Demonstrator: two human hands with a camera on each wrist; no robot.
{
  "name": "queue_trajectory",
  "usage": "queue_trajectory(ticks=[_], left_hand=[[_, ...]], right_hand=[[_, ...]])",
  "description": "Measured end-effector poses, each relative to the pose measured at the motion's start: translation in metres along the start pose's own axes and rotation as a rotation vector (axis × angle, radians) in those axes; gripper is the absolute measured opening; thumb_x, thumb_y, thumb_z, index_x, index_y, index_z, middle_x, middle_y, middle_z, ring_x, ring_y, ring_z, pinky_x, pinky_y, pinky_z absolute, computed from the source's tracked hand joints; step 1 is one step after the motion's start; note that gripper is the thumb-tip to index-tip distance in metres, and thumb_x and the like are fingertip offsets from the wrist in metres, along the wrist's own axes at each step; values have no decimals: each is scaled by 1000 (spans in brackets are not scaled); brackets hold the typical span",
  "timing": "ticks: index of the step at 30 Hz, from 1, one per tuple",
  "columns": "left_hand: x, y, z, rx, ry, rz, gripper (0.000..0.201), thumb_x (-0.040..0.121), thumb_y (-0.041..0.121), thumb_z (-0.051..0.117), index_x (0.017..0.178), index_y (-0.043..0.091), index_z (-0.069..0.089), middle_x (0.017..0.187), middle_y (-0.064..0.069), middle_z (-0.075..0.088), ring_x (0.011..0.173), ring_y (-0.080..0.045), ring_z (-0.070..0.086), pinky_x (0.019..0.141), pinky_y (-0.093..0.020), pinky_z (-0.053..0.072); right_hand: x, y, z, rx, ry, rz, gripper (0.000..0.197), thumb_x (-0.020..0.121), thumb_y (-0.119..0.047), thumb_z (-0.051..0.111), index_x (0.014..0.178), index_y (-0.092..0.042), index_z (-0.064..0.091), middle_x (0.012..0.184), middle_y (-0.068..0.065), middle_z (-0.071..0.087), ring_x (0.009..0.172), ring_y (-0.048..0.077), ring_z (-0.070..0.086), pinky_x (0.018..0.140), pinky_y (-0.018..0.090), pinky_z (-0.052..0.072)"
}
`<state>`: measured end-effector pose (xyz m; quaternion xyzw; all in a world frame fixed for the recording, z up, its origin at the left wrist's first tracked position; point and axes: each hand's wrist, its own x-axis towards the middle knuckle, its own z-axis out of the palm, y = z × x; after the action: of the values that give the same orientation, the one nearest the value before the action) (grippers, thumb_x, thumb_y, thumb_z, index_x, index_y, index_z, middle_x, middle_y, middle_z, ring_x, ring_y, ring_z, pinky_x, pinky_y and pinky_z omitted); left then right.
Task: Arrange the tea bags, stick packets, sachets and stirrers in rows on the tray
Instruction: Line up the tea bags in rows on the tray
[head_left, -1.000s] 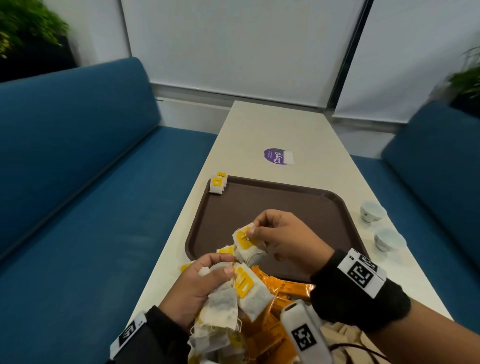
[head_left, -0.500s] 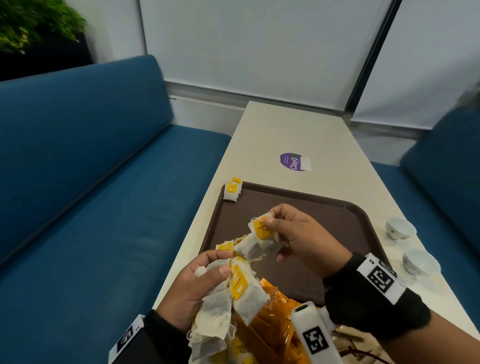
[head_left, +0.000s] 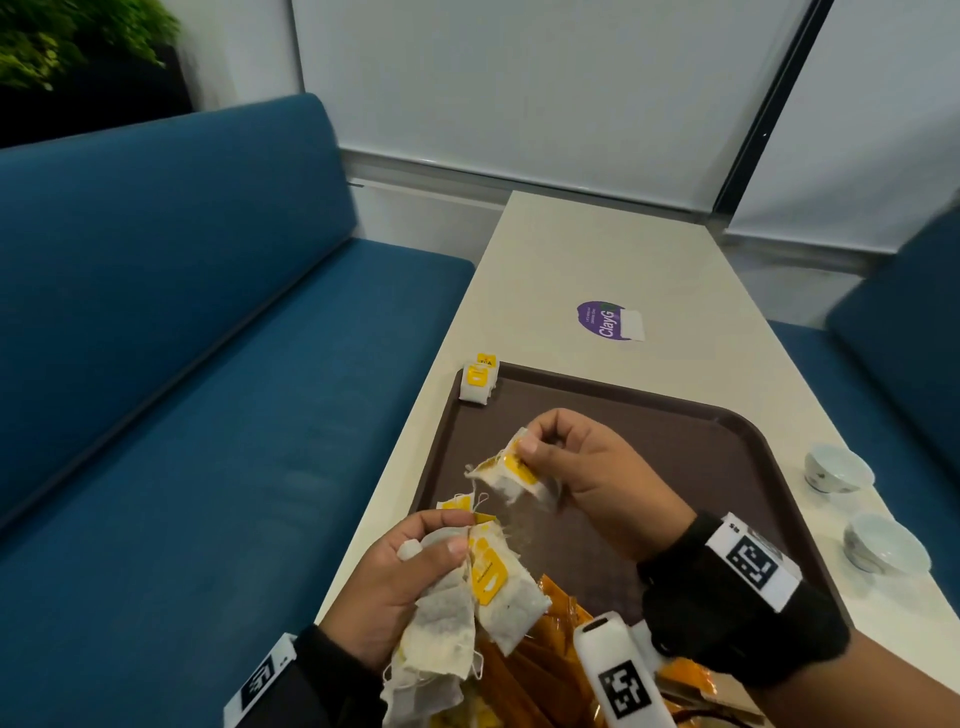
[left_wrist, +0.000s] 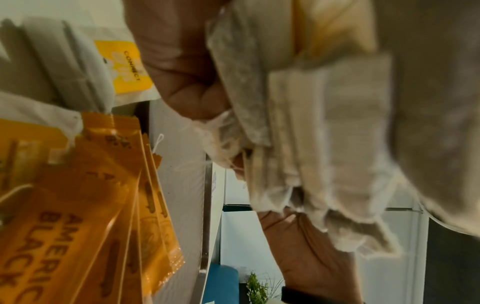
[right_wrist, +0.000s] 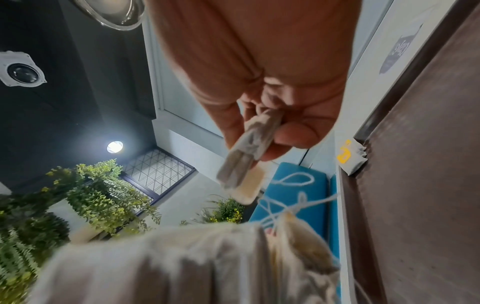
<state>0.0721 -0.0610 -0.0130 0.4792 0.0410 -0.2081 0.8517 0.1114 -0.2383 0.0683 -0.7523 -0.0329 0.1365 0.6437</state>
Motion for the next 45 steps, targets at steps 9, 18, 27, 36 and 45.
queue_trajectory(ticks=[9,18,27,36,45], left_hand=[[-3,-3,6,-11,37,-4,87,31,40,92,100,-2,60,79,-16,70,63,-21,68,53,-27,54],[-8,3,7,16,86,-19,9,83,5,52,85,-3,57,60,-7,66,50,-12,63,46,-18,50],[-9,10,-1,30,123,-92,16,92,3,44,97,-4,58,64,-5,70,54,-10,67,46,-15,49],[-22,20,-3,80,248,-52,19,92,-1,46,76,2,56,44,8,63,38,2,58,35,-9,40],[-28,22,-18,24,253,-57,15,91,1,47,93,-8,59,58,-3,69,49,-6,65,40,-12,45]], right_hand=[[0,0,10,-480,-248,-138,13,89,-13,62,82,-21,55,78,-9,58,65,-2,54,61,13,44],[11,-6,11,-440,-331,-95,16,86,-12,67,77,-23,59,75,-9,62,60,-3,57,56,10,43],[101,10,-3,-41,261,10,14,86,-8,66,74,-10,61,71,3,61,46,-3,53,42,11,40],[184,37,1,-348,319,327,38,96,-22,51,131,-11,51,131,11,56,113,24,57,84,24,48],[207,57,1,-485,228,308,37,90,-15,59,124,-1,57,124,15,61,79,14,62,47,12,43]])
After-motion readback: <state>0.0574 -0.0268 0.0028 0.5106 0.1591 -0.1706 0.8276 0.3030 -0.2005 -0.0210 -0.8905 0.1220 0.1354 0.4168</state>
